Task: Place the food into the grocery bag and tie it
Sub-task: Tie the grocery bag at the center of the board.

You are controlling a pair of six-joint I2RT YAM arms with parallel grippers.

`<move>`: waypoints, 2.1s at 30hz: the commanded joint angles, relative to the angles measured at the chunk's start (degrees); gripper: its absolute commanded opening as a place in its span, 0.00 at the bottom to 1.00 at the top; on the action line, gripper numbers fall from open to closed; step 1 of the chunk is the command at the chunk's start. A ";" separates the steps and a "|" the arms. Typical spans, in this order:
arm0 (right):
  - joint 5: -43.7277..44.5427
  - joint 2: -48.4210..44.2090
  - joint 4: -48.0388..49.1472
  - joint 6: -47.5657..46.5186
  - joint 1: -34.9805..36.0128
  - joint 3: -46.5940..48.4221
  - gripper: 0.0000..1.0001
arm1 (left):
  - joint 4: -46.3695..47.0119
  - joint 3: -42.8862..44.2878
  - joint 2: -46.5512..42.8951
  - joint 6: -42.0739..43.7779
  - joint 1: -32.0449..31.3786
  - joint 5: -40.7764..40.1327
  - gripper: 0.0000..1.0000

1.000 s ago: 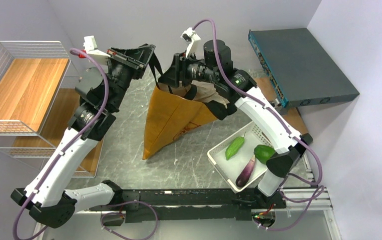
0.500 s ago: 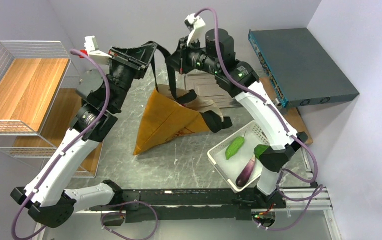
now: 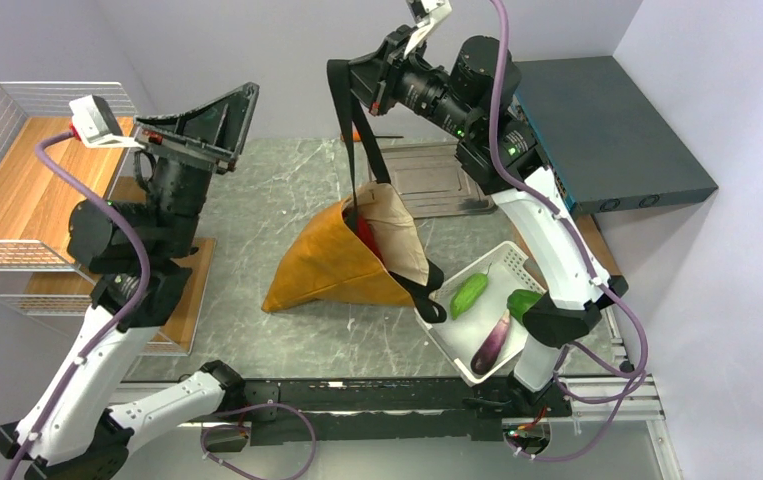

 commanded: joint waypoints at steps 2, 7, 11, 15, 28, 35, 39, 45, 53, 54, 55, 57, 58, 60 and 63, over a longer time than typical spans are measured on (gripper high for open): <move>-2.65 -2.33 12.19 2.99 -0.01 4.21 0.00 | -7.15 -1.77 -3.34 12.19 1.14 2.65 0.59; -5.68 -1.66 14.99 5.93 -0.01 6.81 0.00 | -6.95 -3.37 -1.48 16.70 6.33 16.32 0.57; -9.87 -1.32 17.62 9.54 0.00 8.02 0.00 | -6.60 -2.37 2.65 19.18 9.65 28.00 0.46; -13.78 -0.85 18.17 13.64 -0.62 10.87 0.00 | -3.64 -2.98 4.90 19.47 13.78 35.02 0.33; -25.46 1.32 28.73 40.21 -17.17 14.56 0.00 | 11.09 1.00 16.16 7.62 16.97 57.58 0.28; -26.35 2.72 31.49 43.50 -17.33 13.92 0.00 | 8.03 -3.19 16.70 12.16 16.28 54.67 0.22; -26.11 2.44 32.29 43.14 -17.22 12.21 0.00 | 4.67 -0.35 18.38 15.87 13.97 53.87 0.14; -26.11 2.64 32.35 42.64 -16.37 11.10 0.00 | -1.56 4.77 21.35 23.65 8.28 52.05 0.13; -26.15 2.07 31.40 41.18 -14.75 9.24 0.00 | -2.16 7.20 24.29 25.41 5.49 49.40 0.10; -26.05 1.95 31.23 40.90 -14.55 8.92 0.00 | -1.78 7.58 24.55 25.15 5.49 49.62 0.10; -25.98 1.77 31.05 40.49 -14.35 8.59 0.00 | -1.44 7.97 24.95 24.95 5.49 49.82 0.10; -25.78 1.58 30.46 39.76 -13.82 8.40 0.00 | -1.61 9.14 25.54 25.10 5.42 49.24 0.11; -25.70 1.57 30.12 39.46 -13.47 8.42 0.00 | -1.79 9.81 25.88 25.33 5.28 48.84 0.11; -25.44 1.53 29.77 38.70 -12.58 8.39 0.00 | -2.84 11.72 26.42 26.85 5.23 47.40 0.10; -25.17 1.24 29.39 38.26 -12.20 8.46 0.00 | -7.04 14.49 26.62 30.05 5.19 44.96 0.08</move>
